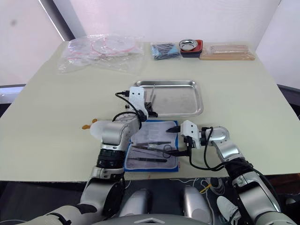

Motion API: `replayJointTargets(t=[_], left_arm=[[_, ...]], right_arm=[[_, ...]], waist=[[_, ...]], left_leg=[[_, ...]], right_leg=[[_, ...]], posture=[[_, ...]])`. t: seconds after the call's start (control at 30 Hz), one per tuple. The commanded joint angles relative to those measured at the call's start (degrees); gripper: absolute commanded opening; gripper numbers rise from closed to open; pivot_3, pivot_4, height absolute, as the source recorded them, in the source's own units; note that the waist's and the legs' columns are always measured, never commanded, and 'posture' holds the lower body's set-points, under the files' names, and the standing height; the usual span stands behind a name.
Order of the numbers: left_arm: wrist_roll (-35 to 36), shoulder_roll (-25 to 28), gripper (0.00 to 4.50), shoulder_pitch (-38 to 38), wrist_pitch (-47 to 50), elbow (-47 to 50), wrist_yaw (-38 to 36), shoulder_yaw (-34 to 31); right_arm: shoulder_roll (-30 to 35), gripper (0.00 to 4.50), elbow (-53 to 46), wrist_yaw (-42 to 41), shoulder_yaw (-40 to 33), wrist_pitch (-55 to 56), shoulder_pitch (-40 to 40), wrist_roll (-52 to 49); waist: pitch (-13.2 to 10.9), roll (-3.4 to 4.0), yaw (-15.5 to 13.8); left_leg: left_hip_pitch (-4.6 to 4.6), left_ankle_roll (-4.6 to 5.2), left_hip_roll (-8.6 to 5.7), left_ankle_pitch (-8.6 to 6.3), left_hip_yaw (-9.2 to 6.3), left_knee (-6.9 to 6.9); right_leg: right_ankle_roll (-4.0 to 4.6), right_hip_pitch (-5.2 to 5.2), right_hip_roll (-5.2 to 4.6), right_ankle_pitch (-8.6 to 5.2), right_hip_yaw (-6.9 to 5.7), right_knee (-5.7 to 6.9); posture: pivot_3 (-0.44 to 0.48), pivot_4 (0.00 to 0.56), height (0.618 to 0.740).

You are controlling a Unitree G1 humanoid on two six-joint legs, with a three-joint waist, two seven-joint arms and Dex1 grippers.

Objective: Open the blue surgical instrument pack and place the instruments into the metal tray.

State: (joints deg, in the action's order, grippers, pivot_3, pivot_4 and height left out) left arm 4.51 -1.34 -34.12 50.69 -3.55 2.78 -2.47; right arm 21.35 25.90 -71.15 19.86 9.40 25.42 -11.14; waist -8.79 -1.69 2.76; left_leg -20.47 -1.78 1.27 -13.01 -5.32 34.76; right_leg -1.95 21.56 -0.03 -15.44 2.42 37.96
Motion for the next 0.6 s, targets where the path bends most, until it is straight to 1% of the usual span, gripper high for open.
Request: replayJointTargets(t=[0.03,0.2,0.6], left_arm=[[0.5,-0.73,0.04,-2.52,1.26,-0.7,1.29,-1.72],[1.56,-2.34,0.04,-4.38,1.73,-2.4,2.74,-4.47],[2.37,-2.64,0.04,-4.88,1.78,-3.58,2.53,-4.3]], right_arm=[[0.38,4.5,6.53,1.8,4.54,-2.43,-3.55,7.38],[0.25,4.5,6.53,1.97,4.33,-2.39,-3.56,7.14],[0.2,4.5,6.93,2.14,4.26,-2.17,-3.41,7.23]], waist=[[0.0,0.0,0.0],[0.0,0.0,0.03],[0.0,0.0,0.12]], left_leg=[[0.0,0.0,0.0,0.0,0.0,0.0],[0.0,-0.01,0.0,0.0,0.01,0.0],[0.0,-0.02,0.0,0.0,0.01,0.0]], right_leg=[[0.0,0.0,0.0,0.0,-0.01,0.0],[-0.01,0.0,0.0,0.0,0.0,-0.01],[-0.02,0.0,0.0,0.01,0.0,-0.01]], posture=[[0.0,0.15,0.74],[0.0,0.15,0.74],[0.0,0.15,0.74]])
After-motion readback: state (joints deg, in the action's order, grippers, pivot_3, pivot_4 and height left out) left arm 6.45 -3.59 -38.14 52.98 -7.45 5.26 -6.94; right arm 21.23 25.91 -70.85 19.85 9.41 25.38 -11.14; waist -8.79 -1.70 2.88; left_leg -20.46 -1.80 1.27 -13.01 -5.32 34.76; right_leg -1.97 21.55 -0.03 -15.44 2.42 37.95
